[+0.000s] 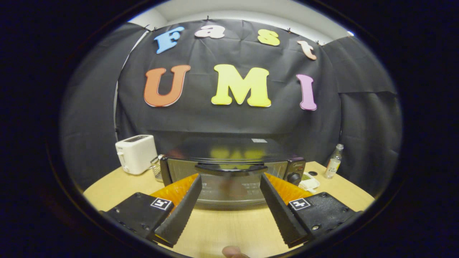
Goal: Open the toaster oven, put the food inside, and close the toaster oven door.
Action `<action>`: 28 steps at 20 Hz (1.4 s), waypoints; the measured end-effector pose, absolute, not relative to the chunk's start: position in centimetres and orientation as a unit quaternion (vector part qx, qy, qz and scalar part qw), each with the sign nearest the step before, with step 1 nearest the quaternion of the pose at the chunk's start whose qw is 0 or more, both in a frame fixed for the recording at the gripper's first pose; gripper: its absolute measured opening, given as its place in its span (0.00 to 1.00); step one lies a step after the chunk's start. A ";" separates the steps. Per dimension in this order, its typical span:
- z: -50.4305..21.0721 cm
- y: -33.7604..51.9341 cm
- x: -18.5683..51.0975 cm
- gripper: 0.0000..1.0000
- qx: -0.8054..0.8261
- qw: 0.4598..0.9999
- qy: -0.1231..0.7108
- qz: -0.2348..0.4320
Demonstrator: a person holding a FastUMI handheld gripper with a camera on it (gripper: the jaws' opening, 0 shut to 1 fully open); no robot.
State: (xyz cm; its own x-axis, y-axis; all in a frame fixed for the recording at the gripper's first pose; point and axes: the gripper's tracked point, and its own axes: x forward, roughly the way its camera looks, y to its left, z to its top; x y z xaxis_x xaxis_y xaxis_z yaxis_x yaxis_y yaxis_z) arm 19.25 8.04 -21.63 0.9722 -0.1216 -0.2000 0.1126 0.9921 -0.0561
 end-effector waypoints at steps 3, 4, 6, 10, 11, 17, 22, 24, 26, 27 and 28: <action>-18.6 7.4 15.9 1.00 -0.009 0.995 0.083 -0.056; -17.4 7.1 14.7 1.00 -0.005 0.996 0.075 -0.055; -14.8 6.6 12.3 1.00 0.000 0.997 0.057 -0.053; -10.4 5.6 7.9 1.00 -0.001 0.998 0.032 -0.054; -9.7 5.2 6.9 1.00 -0.001 0.998 0.027 -0.056; -4.7 4.8 2.5 1.00 -0.001 0.999 -0.013 -0.049; -2.8 4.8 -0.2 1.00 -0.015 0.999 -0.025 -0.045; -2.5 4.2 -0.8 1.00 -0.020 0.998 -0.027 -0.052; -2.4 4.3 -1.2 1.00 -0.017 0.998 -0.028 -0.051; -2.5 4.4 -1.5 1.00 -0.014 0.999 -0.026 -0.046; -2.6 4.5 -1.8 1.00 -0.012 0.999 -0.023 -0.041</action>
